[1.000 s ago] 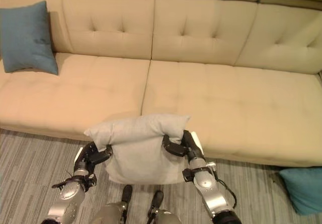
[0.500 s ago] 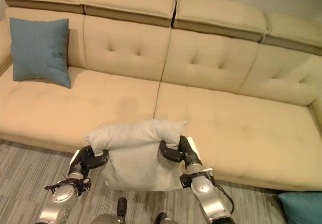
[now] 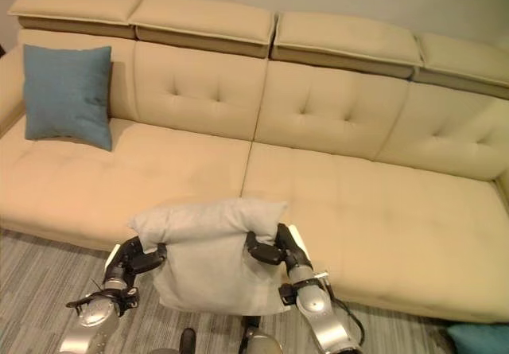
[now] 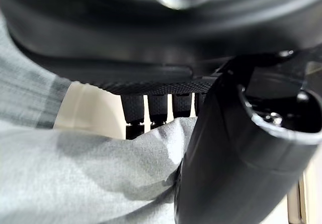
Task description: Pick up all the scattered cushions and arrange them neatly on the sofa.
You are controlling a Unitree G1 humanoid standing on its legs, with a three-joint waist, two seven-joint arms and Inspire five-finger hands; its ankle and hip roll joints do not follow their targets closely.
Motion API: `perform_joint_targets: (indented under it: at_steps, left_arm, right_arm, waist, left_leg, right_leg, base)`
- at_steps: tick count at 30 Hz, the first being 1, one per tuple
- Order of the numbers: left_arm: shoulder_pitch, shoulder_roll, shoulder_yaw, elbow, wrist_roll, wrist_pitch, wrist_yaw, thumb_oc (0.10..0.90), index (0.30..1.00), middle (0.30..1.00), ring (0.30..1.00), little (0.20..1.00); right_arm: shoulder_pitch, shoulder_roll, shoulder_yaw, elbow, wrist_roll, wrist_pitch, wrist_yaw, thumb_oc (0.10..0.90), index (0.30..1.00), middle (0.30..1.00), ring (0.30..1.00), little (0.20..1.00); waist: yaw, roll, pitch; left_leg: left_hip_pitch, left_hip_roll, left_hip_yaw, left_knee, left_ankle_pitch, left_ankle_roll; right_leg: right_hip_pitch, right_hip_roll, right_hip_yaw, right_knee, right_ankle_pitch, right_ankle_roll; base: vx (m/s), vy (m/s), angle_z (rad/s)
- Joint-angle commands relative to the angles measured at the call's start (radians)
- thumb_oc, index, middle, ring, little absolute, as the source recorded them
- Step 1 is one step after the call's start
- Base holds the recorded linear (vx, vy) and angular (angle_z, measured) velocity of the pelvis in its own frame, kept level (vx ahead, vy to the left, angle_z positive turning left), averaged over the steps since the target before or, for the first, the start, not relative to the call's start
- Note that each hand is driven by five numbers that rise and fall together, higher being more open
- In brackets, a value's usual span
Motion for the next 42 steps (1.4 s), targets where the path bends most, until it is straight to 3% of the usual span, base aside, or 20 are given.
perform_joint_targets:
  at_steps: [1, 2, 5, 7, 8, 14, 15, 17, 23, 26, 27, 28, 33, 36, 42]
  left_arm:
    - [-0.096, -0.009, -0.053, -0.119, -0.009, -0.095, -0.049, 0.4, 0.3, 0.3, 0.3, 0.3]
    - [-0.105, -0.02, -0.063, -0.114, -0.022, -0.094, -0.049, 0.4, 0.3, 0.3, 0.3, 0.3]
    - [-0.108, -0.021, -0.067, -0.112, -0.02, -0.088, -0.052, 0.4, 0.3, 0.3, 0.3, 0.3]
    - [-0.103, -0.021, -0.069, -0.112, -0.017, -0.079, -0.058, 0.4, 0.3, 0.3, 0.3, 0.3]
    - [-0.102, -0.017, -0.07, -0.114, -0.011, -0.072, -0.056, 0.4, 0.3, 0.3, 0.3, 0.3]
    - [-0.098, -0.015, -0.062, -0.116, -0.011, -0.068, -0.044, 0.4, 0.3, 0.3, 0.3, 0.3]
    - [-0.087, -0.011, -0.061, -0.124, -0.008, -0.067, -0.051, 0.4, 0.3, 0.3, 0.3, 0.3]
    - [-0.083, -0.006, -0.06, -0.128, -0.003, -0.066, -0.051, 0.4, 0.3, 0.3, 0.3, 0.3]
    - [-0.068, 0.038, -0.04, -0.164, 0.005, -0.065, -0.053, 0.4, 0.3, 0.3, 0.3, 0.3]
    - [-0.064, 0.054, -0.025, -0.173, 0.006, -0.066, -0.049, 0.4, 0.3, 0.3, 0.3, 0.3]
    - [-0.064, 0.054, -0.025, -0.173, 0.006, -0.066, -0.049, 0.4, 0.3, 0.3, 0.3, 0.3]
    - [-0.066, 0.059, -0.015, -0.173, 0.007, -0.075, -0.047, 0.4, 0.3, 0.3, 0.3, 0.3]
    - [-0.072, 0.051, -0.018, -0.171, 0.009, -0.081, -0.049, 0.4, 0.3, 0.3, 0.3, 0.3]
    - [-0.082, 0.035, -0.026, -0.178, 0.015, -0.086, -0.046, 0.4, 0.3, 0.3, 0.3, 0.3]
    - [-0.097, 0.032, -0.035, -0.199, 0.021, -0.088, -0.046, 0.4, 0.3, 0.3, 0.3, 0.3]
  right_arm:
    - [-0.1, -0.01, -0.069, -0.14, 0.035, -0.119, -0.039, 0.4, 0.3, 0.3, 0.3, 0.3]
    - [-0.101, -0.018, -0.074, -0.137, 0.045, -0.116, -0.044, 0.4, 0.3, 0.3, 0.3, 0.3]
    - [-0.101, -0.018, -0.074, -0.132, 0.055, -0.114, -0.045, 0.4, 0.3, 0.3, 0.3, 0.3]
    - [-0.098, -0.019, -0.075, -0.129, 0.055, -0.112, -0.043, 0.4, 0.3, 0.3, 0.3, 0.3]
    - [-0.098, -0.017, -0.078, -0.124, 0.057, -0.109, -0.046, 0.4, 0.3, 0.3, 0.3, 0.3]
    - [-0.106, -0.006, -0.074, -0.111, 0.057, -0.105, -0.063, 0.4, 0.3, 0.3, 0.3, 0.3]
    - [-0.102, -0.003, -0.074, -0.122, 0.05, -0.105, -0.058, 0.4, 0.3, 0.3, 0.3, 0.3]
    - [-0.098, 0.0, -0.075, -0.127, 0.048, -0.105, -0.057, 0.4, 0.3, 0.3, 0.3, 0.3]
    - [-0.1, 0.042, -0.065, -0.136, 0.049, -0.1, -0.036, 0.4, 0.3, 0.3, 0.3, 0.3]
    - [-0.121, 0.06, -0.064, -0.144, 0.051, -0.103, -0.032, 0.4, 0.3, 0.3, 0.3, 0.3]
    - [-0.121, 0.06, -0.064, -0.144, 0.051, -0.103, -0.032, 0.4, 0.3, 0.3, 0.3, 0.3]
    - [-0.126, 0.073, -0.064, -0.155, 0.048, -0.11, -0.033, 0.4, 0.3, 0.3, 0.3, 0.3]
    - [-0.135, 0.071, -0.065, -0.151, 0.04, -0.108, -0.036, 0.4, 0.3, 0.3, 0.3, 0.3]
    - [-0.12, 0.07, -0.071, -0.155, 0.046, -0.113, -0.039, 0.4, 0.3, 0.3, 0.3, 0.3]
    - [-0.117, 0.057, -0.075, -0.163, 0.055, -0.109, -0.043, 0.4, 0.3, 0.3, 0.3, 0.3]
  waist:
    - [-0.01, -0.035, -0.059]
    - [-0.011, -0.039, -0.046]
    - [-0.001, -0.05, -0.042]
    - [0.004, -0.055, -0.046]
    - [0.012, -0.056, -0.045]
    - [0.045, -0.053, -0.038]
    - [0.049, -0.046, -0.053]
    - [0.049, -0.047, -0.06]
    - [0.063, -0.072, -0.087]
    - [0.06, -0.062, -0.073]
    - [0.062, -0.062, -0.073]
    - [0.051, -0.043, -0.061]
    - [0.032, -0.031, -0.055]
    - [0.026, -0.042, -0.059]
    - [0.015, -0.028, -0.088]
  left_leg:
    - [-0.086, -0.021, 0.035, 0.231, -0.146, -0.046]
    - [-0.144, 0.002, 0.064, 0.312, -0.117, -0.055]
    - [-0.199, 0.003, 0.074, 0.33, -0.126, -0.043]
    - [-0.219, 0.002, 0.08, 0.288, -0.112, -0.038]
    - [-0.251, 0.008, 0.084, 0.241, -0.067, -0.04]
    - [-0.333, 0.011, 0.082, 0.166, 0.018, -0.055]
    - [-0.294, 0.017, 0.086, 0.122, 0.035, -0.05]
    - [-0.284, 0.016, 0.085, 0.117, 0.037, -0.049]
    - [-0.203, -0.01, 0.113, 0.134, -0.033, -0.001]
    - [-0.167, -0.02, 0.127, 0.116, -0.047, 0.033]
    - [-0.167, -0.021, 0.129, 0.115, -0.046, 0.034]
    - [-0.131, -0.02, 0.133, 0.086, -0.053, 0.047]
    - [-0.077, -0.029, 0.13, 0.049, -0.068, 0.044]
    - [-0.074, -0.045, 0.119, 0.046, -0.07, 0.034]
    - [-0.038, -0.041, 0.115, -0.004, -0.058, 0.019]
  right_leg:
    - [0.058, -0.014, -0.039, 0.102, -0.164, 0.05]
    - [0.079, -0.016, -0.049, 0.098, -0.176, 0.035]
    - [0.096, -0.016, -0.052, 0.086, -0.185, 0.028]
    - [0.112, -0.011, -0.052, 0.075, -0.19, 0.03]
    - [0.129, 0.003, -0.048, 0.068, -0.203, 0.03]
    - [0.174, 0.029, -0.025, 0.067, -0.246, 0.026]
    - [0.188, 0.035, -0.019, 0.072, -0.254, 0.028]
    - [0.193, 0.033, -0.017, 0.076, -0.258, 0.03]
    - [0.184, -0.024, 0.036, 0.168, -0.257, 0.071]
    - [0.101, -0.056, 0.055, 0.336, -0.19, 0.11]
    - [0.099, -0.056, 0.057, 0.339, -0.191, 0.11]
    - [0.033, -0.068, 0.044, 0.427, -0.172, 0.12]
    - [-0.009, -0.07, 0.007, 0.303, -0.178, 0.102]
    - [0.034, -0.047, 0.035, 0.171, -0.167, 0.098]
    - [0.088, -0.029, 0.01, 0.087, -0.156, 0.087]
  base:
    - [0.07, -0.112, 0.52]
    - [0.04, -0.058, 0.44]
    - [0.09, -0.054, 0.14]
    - [0.16, -0.023, 0.01]
    - [0.17, -0.015, -0.06]
    - [0.17, 0.037, -0.1]
    - [0.21, 0.095, -0.39]
    - [0.21, 0.121, -0.44]
    - [0.2, 0.202, -0.32]
    - [0.07, 0.184, -0.26]
    - [0.03, 0.165, -0.29]
    - [0.05, 0.143, -0.25]
    - [0.08, 0.023, -0.24]
    - [0.08, -0.071, 0.09]
    - [0.1, -0.067, 0.17]
